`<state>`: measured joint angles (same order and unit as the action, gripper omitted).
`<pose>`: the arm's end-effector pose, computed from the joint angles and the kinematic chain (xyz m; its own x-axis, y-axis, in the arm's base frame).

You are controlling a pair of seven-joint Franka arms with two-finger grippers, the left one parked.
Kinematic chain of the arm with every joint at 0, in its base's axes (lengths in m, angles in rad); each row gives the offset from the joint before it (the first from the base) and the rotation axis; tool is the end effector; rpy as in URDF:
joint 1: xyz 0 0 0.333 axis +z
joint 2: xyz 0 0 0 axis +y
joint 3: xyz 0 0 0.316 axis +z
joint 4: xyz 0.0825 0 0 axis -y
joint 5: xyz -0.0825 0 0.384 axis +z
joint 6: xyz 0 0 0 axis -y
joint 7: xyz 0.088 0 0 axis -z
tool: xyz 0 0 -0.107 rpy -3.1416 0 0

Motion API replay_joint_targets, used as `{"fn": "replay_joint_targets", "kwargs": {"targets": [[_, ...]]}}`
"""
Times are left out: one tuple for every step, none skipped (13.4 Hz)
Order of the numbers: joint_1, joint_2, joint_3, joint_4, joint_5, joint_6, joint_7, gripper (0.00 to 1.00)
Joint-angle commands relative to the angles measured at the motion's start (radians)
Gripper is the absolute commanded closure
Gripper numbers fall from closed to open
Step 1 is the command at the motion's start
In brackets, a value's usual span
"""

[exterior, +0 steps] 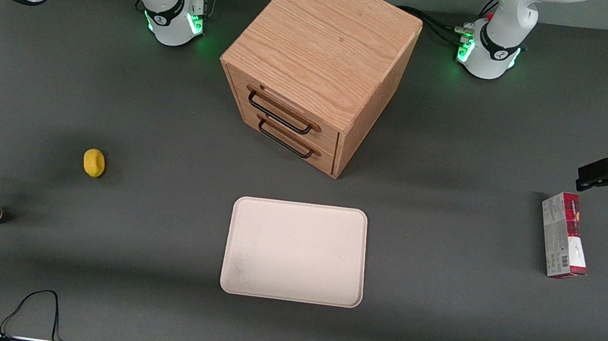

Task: Place coke bottle on tray
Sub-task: 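Lower the right gripper around the bottle neck and close it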

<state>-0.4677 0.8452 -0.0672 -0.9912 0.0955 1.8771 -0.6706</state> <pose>0.6802 -0.3729 0.3573 0.9896 0.1316 0.0589 0.1322 -0.9912 -0.0068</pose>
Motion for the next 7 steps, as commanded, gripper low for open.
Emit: {"fn": "replay_joint_targets", "kwargs": {"targets": [[-0.005,-0.104,-0.014,0.042,0.006,-0.137,-0.063,1.0],[-0.005,-0.15,-0.014,0.042,0.004,-0.179,-0.063,1.0],[-0.006,-0.196,-0.016,0.042,0.003,-0.215,-0.064,1.0],[-0.008,-0.236,-0.016,0.042,-0.011,-0.252,-0.069,1.0],[-0.008,-0.276,-0.017,0.042,-0.022,-0.291,-0.078,1.0],[-0.009,-0.317,-0.019,0.042,-0.023,-0.318,-0.08,1.0],[-0.009,-0.356,-0.019,0.043,-0.025,-0.352,-0.078,1.0]]}}
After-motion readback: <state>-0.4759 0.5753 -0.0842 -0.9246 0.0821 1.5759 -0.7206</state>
